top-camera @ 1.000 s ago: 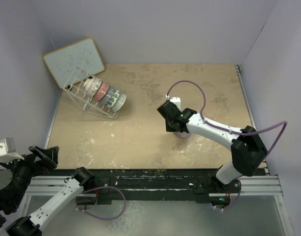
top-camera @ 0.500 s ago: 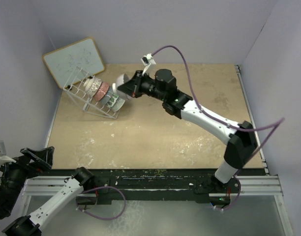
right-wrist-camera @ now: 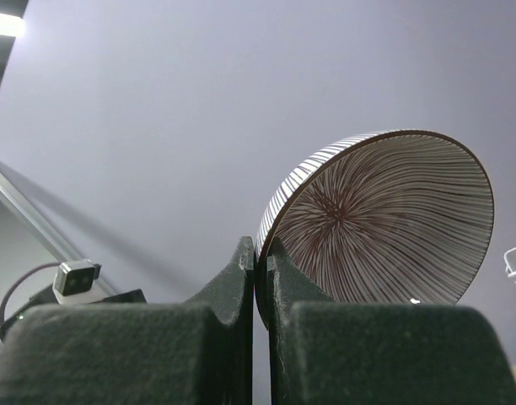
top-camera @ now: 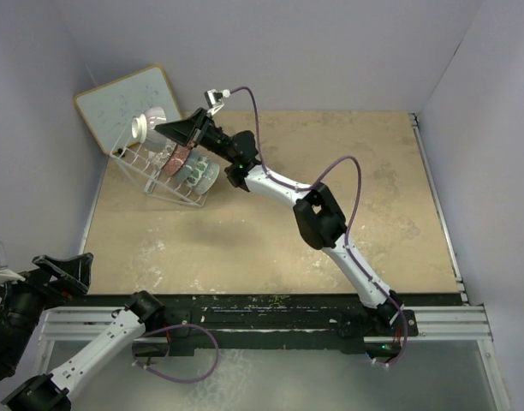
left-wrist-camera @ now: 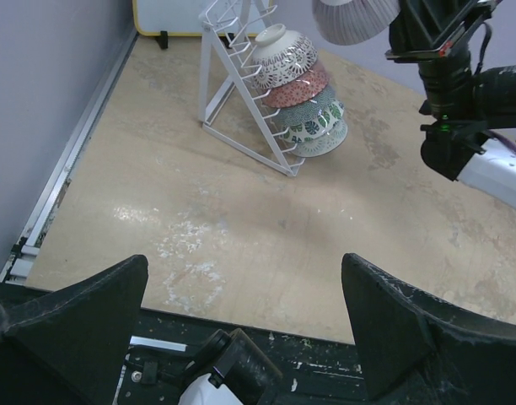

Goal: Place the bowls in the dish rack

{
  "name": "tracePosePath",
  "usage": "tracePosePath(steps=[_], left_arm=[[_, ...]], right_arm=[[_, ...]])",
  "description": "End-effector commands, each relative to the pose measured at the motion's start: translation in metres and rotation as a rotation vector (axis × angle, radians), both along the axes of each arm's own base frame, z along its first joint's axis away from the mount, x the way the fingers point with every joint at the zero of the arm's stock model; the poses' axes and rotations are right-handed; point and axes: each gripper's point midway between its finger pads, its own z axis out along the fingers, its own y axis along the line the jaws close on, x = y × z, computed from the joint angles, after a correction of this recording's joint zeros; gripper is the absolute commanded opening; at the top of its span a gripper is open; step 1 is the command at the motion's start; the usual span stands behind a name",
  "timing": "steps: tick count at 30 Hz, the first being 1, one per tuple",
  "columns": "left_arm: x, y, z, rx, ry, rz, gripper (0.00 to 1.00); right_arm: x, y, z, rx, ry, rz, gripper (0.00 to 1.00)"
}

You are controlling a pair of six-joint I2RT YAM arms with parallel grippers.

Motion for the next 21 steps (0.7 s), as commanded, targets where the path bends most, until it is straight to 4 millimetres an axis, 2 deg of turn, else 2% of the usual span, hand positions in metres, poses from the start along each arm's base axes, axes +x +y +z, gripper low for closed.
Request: tracePosePath(steps=[1,9,16,21], left_arm=[[0.004,-0.005,0.005,0.025,0.005,-0.025,0.99],[0.003,-0.006,0.002,0.026,0.005,-0.035,0.99],[0.001,-0.006,0.001,0.014,0.000,-0.038,0.99],[0.001,-0.005,0.001,0.017,0.002,-0.039,0.99]], right_arm=[[-0.022,-0.037,0.079,0.304,-0.056,0.000,0.01],[-0.014,-0.015,0.057,0.339,0.021,-0.007,0.03],[0.004,0.003,0.020,0.283,0.122,-0.038,0.01],[0.012,0.013,0.012,0.262,0.149,-0.060,0.01]])
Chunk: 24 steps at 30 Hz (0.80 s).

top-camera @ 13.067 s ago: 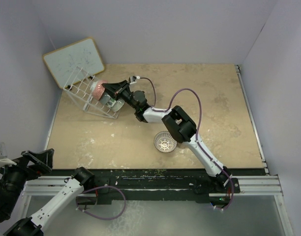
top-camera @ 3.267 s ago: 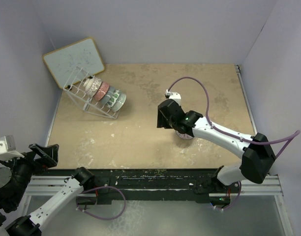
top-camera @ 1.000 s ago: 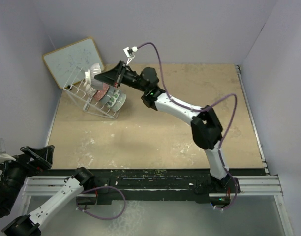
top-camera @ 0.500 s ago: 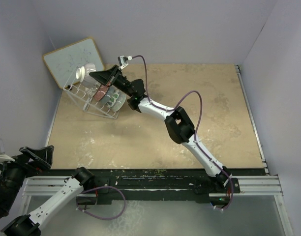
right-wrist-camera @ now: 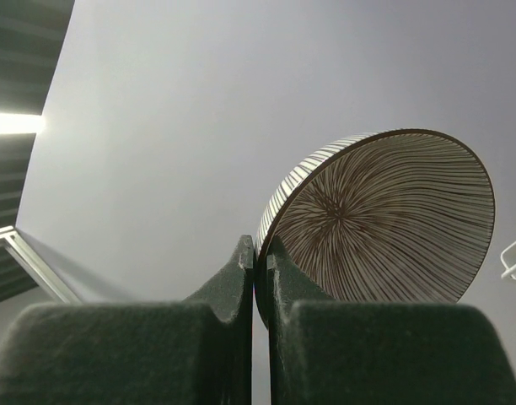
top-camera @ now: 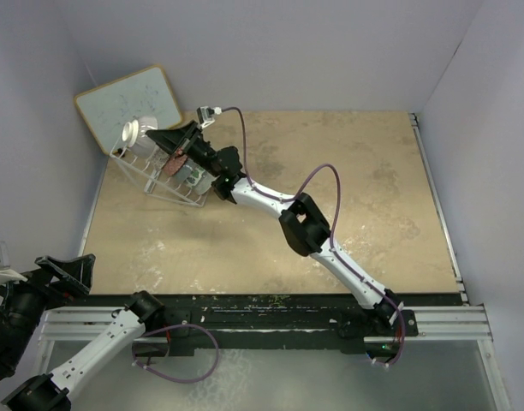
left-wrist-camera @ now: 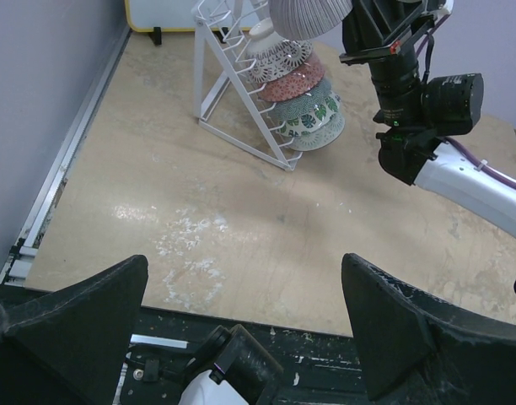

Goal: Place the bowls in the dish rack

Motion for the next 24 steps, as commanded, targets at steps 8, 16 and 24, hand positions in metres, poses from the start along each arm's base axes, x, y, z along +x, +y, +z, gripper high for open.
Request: tracePosePath(steps=[8,16,24], left_arm=[[0.002,-0.003,0.003,0.010,-0.005,-0.017,0.99],[0.000,-0.001,0.001,0.011,-0.003,-0.015,0.99],[-0.001,0.000,0.001,0.011,-0.004,-0.012,0.99]], right_arm=[[0.013,-0.008,0.025,0.089,0.016,-0.085,0.04],[0.025,-0.003,0.016,0.064,0.049,-0.117,0.06],[0.036,0.002,-0.001,0.031,0.095,-0.132,0.09]])
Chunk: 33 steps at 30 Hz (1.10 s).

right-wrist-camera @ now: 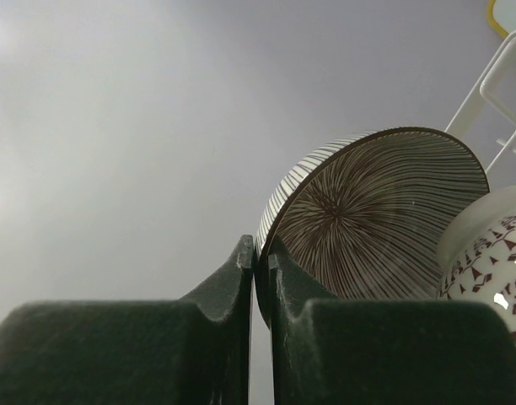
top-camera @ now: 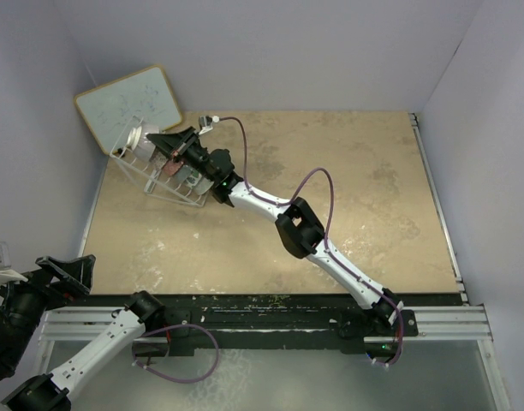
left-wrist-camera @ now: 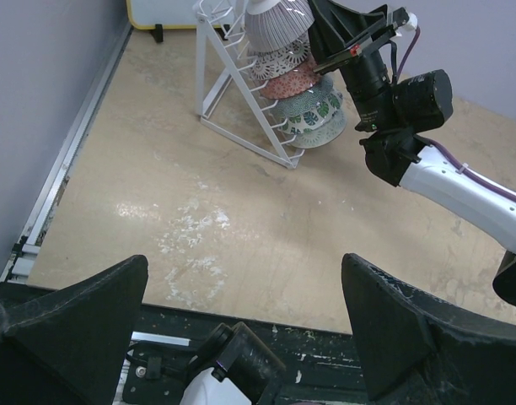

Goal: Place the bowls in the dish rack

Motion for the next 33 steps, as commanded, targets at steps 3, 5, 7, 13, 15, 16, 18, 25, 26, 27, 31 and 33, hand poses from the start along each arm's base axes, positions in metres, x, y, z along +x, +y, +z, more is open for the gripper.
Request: tracePosePath(steps=[3,5,7,13,15,16,18,25,26,27,31,33], left_arm=[[0.000,0.000,0.002,0.005,-0.010,-0.010,0.99],[0.000,0.001,0.002,0.007,-0.009,-0.008,0.99],[0.000,0.001,0.002,0.005,-0.010,-0.005,0.99],[0.000,0.001,0.002,0.008,-0.010,-0.003,0.99],[0.001,0.001,0.002,0.009,-0.009,-0.001,0.99],[0.001,0.001,0.003,0.008,-0.008,-0.002,0.99],[0.001,0.001,0.002,0.009,-0.007,-0.001,0.99],[-0.001,0.002,0.001,0.001,-0.013,0.001,0.99],[-0.001,0.003,0.001,-0.001,-0.014,0.003,0.99],[-0.001,0.003,0.001,-0.001,-0.014,0.002,0.99],[-0.001,0.003,0.001,-0.001,-0.013,0.003,0.99],[0.000,0.003,0.001,0.000,-0.013,0.004,0.99]], right_arm=[[0.001,-0.020,0.052,0.112,-0.062,-0.045,0.12],[0.004,-0.019,0.051,0.100,-0.056,-0.052,0.15],[0.007,-0.019,0.049,0.089,-0.052,-0.060,0.17],[0.016,-0.022,0.045,0.079,-0.039,-0.076,0.19],[0.018,-0.023,0.044,0.077,-0.033,-0.078,0.20],[0.019,-0.022,0.042,0.075,-0.028,-0.079,0.19],[0.020,-0.022,0.042,0.074,-0.025,-0.081,0.15],[0.023,-0.022,0.040,0.068,-0.014,-0.092,0.01],[0.024,-0.022,0.040,0.071,-0.011,-0.094,0.01],[0.025,-0.023,0.040,0.076,-0.005,-0.097,0.01],[0.027,-0.024,0.042,0.097,0.028,-0.108,0.01],[0.029,-0.024,0.041,0.105,0.056,-0.114,0.01]])
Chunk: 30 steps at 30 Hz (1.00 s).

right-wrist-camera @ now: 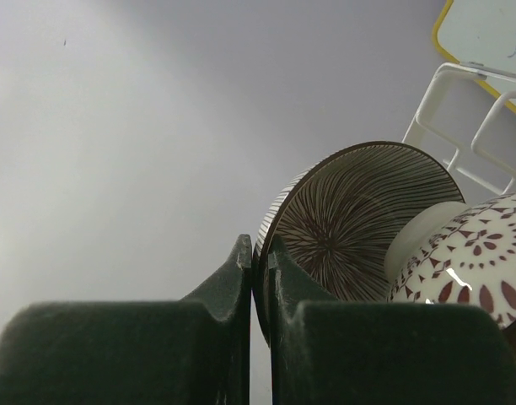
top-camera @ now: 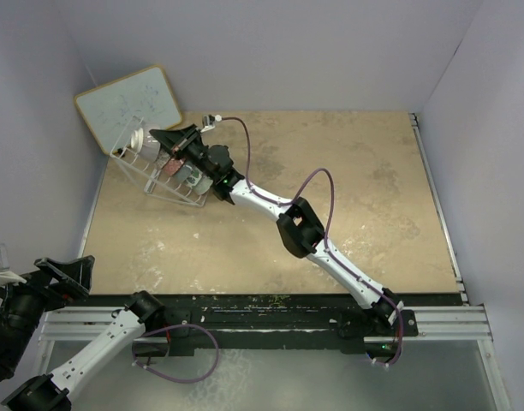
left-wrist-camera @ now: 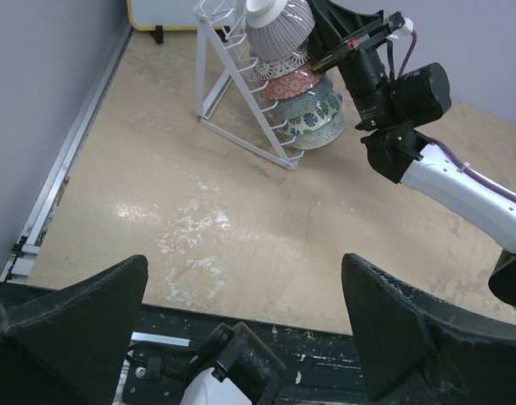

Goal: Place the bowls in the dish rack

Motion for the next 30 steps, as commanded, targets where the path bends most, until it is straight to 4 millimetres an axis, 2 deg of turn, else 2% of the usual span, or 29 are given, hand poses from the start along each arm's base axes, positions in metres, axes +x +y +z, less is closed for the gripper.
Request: tracePosePath(steps=[1,7,14,22,30], left_arm=[[0.001,0.001,0.002,0.005,-0.008,0.003,0.99],[0.001,0.001,0.003,0.007,-0.008,0.002,0.99],[0.001,0.002,0.002,0.010,-0.007,0.005,0.99],[0.002,0.002,0.003,0.014,-0.008,0.003,0.99],[0.002,0.003,0.003,0.020,-0.009,0.007,0.99]], right_arm=[[0.005,-0.021,0.050,0.137,-0.019,-0.063,0.00],[0.004,-0.015,0.050,0.144,0.035,-0.076,0.00],[0.007,-0.012,0.040,0.154,0.099,-0.108,0.00],[0.014,-0.015,0.041,0.153,0.140,-0.156,0.00],[0.015,-0.014,0.033,0.126,0.172,-0.165,0.19]])
